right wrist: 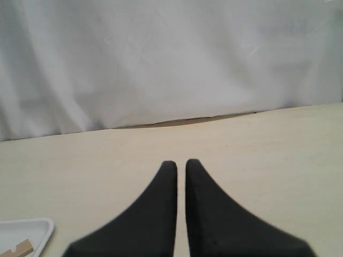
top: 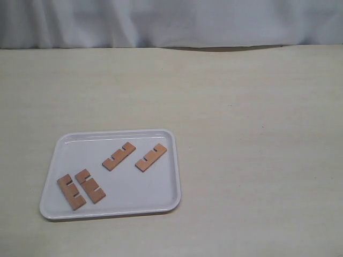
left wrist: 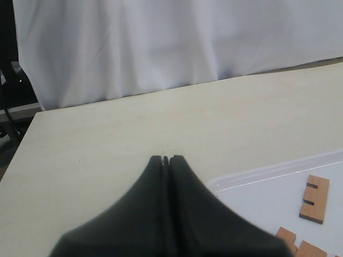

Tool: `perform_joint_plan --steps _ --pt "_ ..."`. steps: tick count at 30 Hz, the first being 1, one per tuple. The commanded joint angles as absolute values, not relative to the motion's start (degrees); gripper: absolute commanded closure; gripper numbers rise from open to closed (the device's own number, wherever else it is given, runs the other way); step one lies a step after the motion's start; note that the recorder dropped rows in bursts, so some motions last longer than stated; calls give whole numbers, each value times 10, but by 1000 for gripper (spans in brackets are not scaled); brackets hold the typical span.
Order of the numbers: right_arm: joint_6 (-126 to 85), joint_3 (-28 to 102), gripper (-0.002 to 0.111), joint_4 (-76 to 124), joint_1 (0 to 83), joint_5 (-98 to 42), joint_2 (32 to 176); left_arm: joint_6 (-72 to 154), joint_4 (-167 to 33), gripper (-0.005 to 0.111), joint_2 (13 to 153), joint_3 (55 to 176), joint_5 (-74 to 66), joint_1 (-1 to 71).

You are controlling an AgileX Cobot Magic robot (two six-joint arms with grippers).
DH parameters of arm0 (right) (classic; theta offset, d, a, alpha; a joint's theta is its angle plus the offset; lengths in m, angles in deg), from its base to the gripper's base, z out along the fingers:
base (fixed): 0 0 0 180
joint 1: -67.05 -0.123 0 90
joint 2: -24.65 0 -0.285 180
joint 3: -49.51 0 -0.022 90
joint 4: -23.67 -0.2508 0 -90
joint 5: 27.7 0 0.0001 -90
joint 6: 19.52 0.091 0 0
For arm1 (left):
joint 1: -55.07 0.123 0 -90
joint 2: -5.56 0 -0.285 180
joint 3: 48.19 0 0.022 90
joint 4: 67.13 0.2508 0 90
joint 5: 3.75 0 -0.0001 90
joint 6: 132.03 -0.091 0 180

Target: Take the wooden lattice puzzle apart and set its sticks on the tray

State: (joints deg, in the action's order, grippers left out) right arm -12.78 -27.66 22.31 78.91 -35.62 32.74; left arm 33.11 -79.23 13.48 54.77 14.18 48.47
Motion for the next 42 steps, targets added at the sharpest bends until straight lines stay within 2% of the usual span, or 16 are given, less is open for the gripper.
perform_joint_plan --steps 1,42 --pt "-128 -277 103 228 789 -351 324 328 -794 107 133 546 137 491" --pt "-127 -277 103 201 789 -470 324 328 -794 107 133 546 137 491"
